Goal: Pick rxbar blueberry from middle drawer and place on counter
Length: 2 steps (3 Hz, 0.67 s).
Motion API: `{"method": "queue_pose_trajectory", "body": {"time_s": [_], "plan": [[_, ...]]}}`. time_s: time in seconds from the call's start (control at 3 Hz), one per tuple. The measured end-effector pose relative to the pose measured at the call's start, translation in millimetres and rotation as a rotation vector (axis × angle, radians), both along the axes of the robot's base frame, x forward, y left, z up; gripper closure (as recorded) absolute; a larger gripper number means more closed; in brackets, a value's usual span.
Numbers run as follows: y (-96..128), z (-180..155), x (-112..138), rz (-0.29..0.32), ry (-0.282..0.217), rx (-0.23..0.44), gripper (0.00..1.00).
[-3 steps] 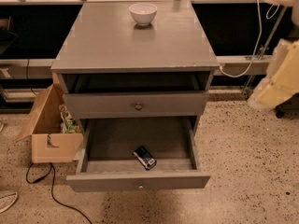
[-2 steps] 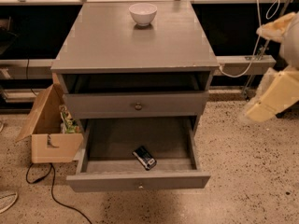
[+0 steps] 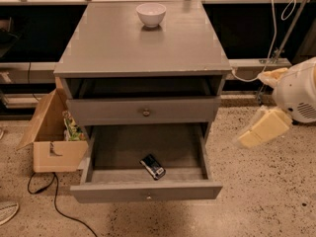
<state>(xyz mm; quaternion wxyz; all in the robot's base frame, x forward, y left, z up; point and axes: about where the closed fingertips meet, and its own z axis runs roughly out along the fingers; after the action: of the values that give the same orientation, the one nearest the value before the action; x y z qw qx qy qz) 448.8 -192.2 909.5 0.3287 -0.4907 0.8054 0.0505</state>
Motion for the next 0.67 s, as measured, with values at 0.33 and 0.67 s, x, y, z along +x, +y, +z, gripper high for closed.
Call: {"method": "queue_pose_trajectory", "body": {"time_s": [0.33, 0.67], "plan": [[0.7, -2.1, 0.5, -0.004, 0.003, -0.002, 0.0], [2.3, -9.6, 2.8, -0.018, 0.012, -0.004, 0.0]]}}
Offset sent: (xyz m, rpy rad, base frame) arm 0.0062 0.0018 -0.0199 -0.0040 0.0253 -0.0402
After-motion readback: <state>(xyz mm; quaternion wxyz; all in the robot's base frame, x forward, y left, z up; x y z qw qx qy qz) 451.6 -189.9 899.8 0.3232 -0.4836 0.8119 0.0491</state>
